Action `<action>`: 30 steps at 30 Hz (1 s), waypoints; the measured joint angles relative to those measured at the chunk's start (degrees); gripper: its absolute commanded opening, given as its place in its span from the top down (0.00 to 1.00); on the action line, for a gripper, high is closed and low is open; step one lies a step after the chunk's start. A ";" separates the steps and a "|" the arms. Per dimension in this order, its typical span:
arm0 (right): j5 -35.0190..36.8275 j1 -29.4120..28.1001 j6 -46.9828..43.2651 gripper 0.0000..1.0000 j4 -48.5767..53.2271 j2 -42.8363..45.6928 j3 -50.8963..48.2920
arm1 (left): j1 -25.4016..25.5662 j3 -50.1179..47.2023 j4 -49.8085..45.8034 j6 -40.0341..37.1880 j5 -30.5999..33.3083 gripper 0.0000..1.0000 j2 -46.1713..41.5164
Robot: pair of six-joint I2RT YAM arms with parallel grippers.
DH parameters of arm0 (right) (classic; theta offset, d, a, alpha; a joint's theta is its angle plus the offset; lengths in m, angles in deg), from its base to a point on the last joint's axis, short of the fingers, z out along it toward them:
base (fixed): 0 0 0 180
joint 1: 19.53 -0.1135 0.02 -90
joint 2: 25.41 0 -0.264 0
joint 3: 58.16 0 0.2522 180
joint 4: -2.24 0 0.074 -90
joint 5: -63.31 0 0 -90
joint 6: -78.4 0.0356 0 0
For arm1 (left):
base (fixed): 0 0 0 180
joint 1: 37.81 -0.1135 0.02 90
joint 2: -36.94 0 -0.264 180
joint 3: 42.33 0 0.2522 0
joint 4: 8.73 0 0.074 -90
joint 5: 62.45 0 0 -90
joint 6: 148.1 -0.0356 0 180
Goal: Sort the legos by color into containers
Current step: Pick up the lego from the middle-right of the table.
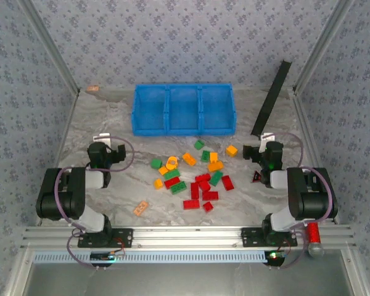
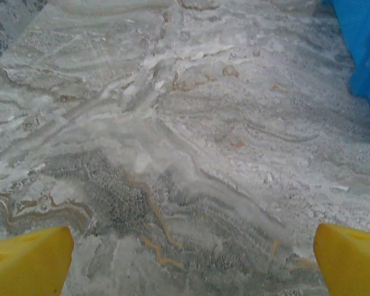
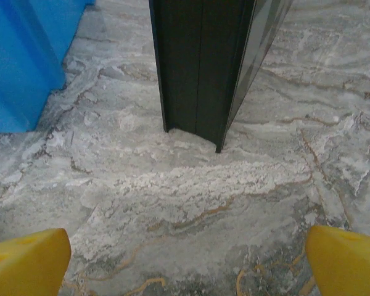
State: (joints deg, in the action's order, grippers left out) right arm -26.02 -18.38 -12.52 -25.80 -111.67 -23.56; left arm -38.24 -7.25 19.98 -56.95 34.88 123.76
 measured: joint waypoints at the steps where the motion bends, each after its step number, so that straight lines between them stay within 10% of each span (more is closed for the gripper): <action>1: 0.00 0.00 0.00 0.00 -0.26 -0.02 0.07 | 0.07 0.02 0.35 0.00 0.04 0.00 0.00; 30: 0.02 0.48 0.00 0.00 -2.43 -0.17 0.85 | 0.17 0.66 2.78 0.44 0.22 0.00 0.63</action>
State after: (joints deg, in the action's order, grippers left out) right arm -26.00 -17.90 -12.52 -28.22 -111.85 -22.70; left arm -38.06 -6.59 22.76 -56.51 35.10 124.40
